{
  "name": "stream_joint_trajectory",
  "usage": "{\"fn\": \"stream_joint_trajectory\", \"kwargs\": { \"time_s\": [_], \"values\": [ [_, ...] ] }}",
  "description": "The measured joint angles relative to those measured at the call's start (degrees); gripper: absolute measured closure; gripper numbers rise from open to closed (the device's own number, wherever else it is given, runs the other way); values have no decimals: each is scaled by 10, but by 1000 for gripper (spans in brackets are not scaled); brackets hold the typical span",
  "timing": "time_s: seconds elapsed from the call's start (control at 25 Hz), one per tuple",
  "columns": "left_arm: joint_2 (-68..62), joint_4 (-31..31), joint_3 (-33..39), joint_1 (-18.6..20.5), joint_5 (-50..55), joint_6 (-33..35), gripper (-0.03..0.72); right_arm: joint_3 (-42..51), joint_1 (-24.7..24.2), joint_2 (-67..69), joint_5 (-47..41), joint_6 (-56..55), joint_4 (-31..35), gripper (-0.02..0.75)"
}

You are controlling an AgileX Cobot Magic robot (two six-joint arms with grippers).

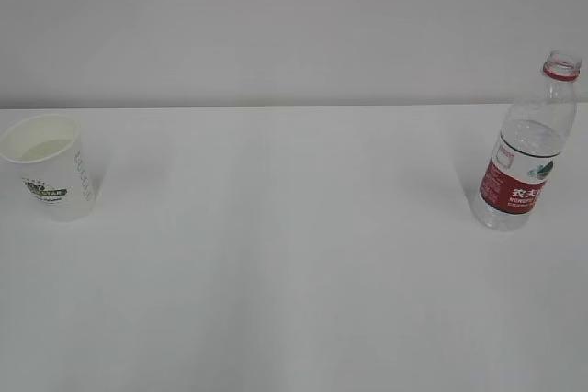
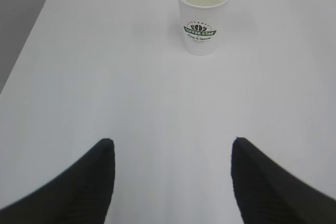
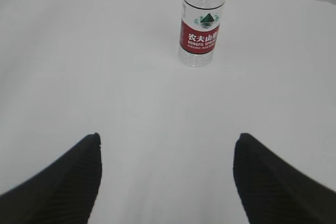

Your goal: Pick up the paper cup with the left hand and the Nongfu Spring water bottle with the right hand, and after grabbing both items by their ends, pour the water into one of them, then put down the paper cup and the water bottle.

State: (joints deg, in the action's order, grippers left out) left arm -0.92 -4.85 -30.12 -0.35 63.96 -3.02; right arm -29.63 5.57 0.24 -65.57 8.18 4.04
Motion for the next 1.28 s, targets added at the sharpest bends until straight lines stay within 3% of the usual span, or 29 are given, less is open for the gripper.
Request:
{"fn": "stream_joint_trajectory", "kwargs": {
  "time_s": [0.36,1.28],
  "values": [
    [0,0,0,-18,-3,0,181,11,0,-1,0,-10,-10,148],
    [7,0,1,-18,-6,1,181,12,0,-11,0,-14,-13,149]
  ]
}}
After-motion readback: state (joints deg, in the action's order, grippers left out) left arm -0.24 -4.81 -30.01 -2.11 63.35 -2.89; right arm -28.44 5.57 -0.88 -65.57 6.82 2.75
